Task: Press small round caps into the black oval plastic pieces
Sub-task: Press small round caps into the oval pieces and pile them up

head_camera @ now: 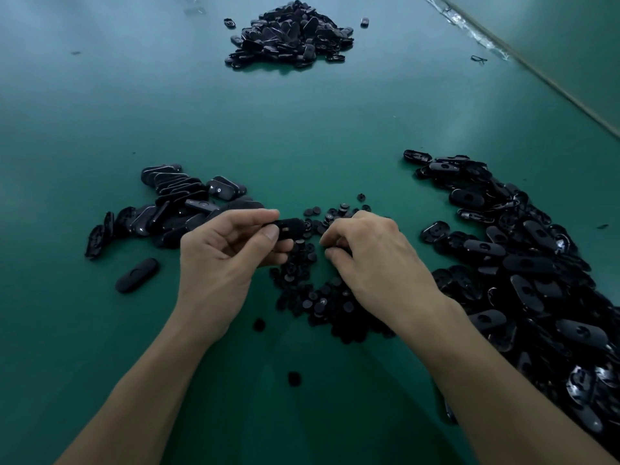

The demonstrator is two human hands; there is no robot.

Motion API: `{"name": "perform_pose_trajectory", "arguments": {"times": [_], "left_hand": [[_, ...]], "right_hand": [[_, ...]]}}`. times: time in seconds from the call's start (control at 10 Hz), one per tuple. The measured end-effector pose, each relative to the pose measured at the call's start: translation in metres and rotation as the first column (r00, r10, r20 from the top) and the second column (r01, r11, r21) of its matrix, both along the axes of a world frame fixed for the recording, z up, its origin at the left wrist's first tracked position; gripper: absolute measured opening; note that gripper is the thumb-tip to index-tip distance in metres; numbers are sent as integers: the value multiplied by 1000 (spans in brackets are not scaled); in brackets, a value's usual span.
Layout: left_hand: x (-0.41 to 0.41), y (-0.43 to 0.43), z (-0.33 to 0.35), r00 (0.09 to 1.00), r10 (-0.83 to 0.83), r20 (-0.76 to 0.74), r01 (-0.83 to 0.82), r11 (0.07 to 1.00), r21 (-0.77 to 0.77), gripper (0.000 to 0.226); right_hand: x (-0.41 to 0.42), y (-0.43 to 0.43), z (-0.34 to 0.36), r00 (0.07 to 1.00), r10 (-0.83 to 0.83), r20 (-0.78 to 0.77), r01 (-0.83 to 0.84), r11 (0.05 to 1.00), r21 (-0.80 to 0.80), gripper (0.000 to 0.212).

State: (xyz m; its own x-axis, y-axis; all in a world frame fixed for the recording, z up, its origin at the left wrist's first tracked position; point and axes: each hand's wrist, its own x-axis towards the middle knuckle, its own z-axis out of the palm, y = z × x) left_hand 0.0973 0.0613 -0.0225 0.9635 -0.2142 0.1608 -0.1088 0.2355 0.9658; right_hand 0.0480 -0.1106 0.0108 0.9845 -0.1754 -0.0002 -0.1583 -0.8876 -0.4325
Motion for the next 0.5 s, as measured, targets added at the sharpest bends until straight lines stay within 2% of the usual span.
{"name": "perform_pose_trajectory", "arguments": {"times": [0.3, 0.5], "left_hand": [[0, 0, 0, 1000, 17, -17, -16, 1000, 8, 13], [1, 0, -1, 999, 28, -24, -28, 1000, 5, 12]], "right_hand": [[3, 2, -2, 997, -12, 78, 9, 999, 37, 14], [5, 1, -4, 996, -32, 81, 18, 986, 166, 12]]}}
